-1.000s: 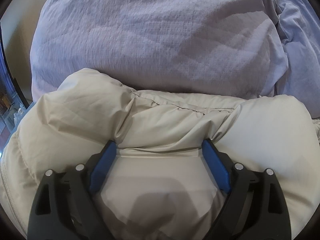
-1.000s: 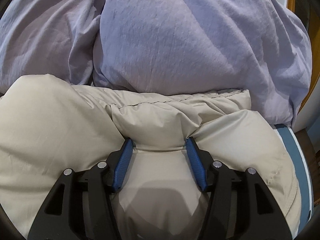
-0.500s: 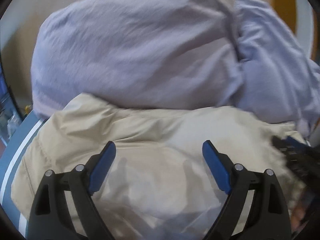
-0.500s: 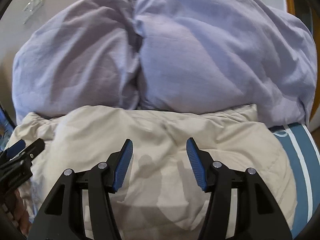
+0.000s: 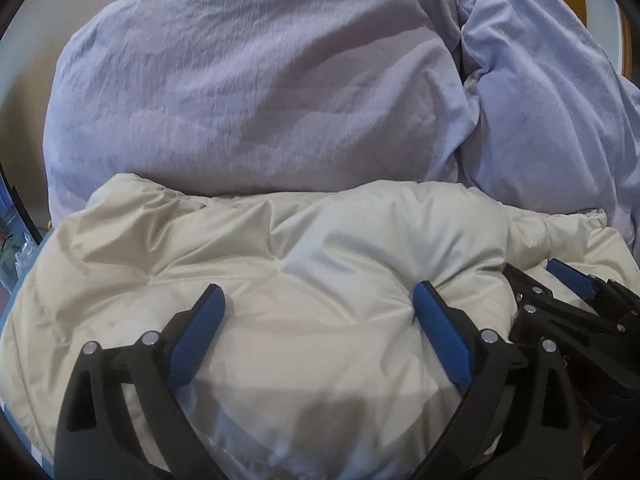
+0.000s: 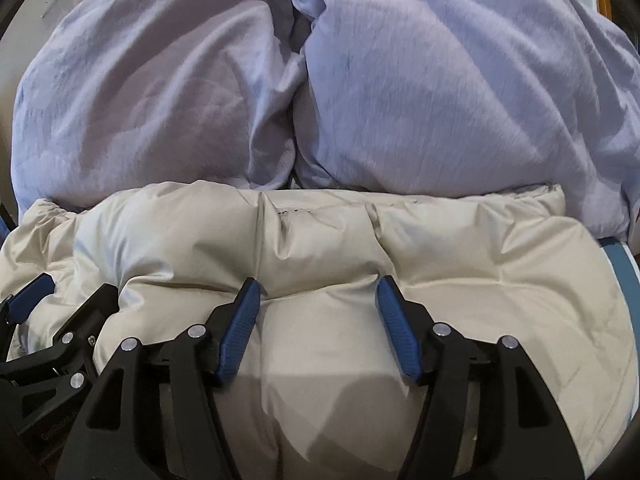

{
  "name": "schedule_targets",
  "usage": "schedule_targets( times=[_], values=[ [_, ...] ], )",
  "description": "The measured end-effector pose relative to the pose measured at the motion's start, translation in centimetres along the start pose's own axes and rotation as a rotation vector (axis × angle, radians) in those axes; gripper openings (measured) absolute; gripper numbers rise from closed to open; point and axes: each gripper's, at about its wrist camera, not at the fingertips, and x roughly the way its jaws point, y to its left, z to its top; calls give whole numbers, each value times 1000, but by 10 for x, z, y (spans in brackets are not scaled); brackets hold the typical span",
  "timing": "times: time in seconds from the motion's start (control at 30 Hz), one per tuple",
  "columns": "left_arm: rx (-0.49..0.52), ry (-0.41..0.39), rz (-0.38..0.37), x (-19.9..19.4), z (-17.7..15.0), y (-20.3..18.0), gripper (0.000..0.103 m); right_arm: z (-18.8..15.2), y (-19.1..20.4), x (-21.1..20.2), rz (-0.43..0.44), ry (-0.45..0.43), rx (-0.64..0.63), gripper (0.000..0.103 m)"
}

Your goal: Fold large clothes

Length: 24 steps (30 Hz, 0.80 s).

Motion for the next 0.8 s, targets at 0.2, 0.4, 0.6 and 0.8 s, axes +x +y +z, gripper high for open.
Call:
schedule_targets(
  times=[0.2, 0.4, 0.6, 0.8],
  values=[
    [-8, 13, 0, 20, 1, -6, 98, -1, 1, 11, -8, 10, 3, 65],
    [-19, 23, -4, 27, -5, -6, 98, 1, 1, 24, -12, 20, 11, 66],
    [-19, 21, 0, 36, -8, -7, 98, -3, -5, 17, 3, 38, 18, 67],
    [-14, -2, -11, -1, -11, 12, 98, -5, -38, -26, -3, -17, 34, 67]
  ],
)
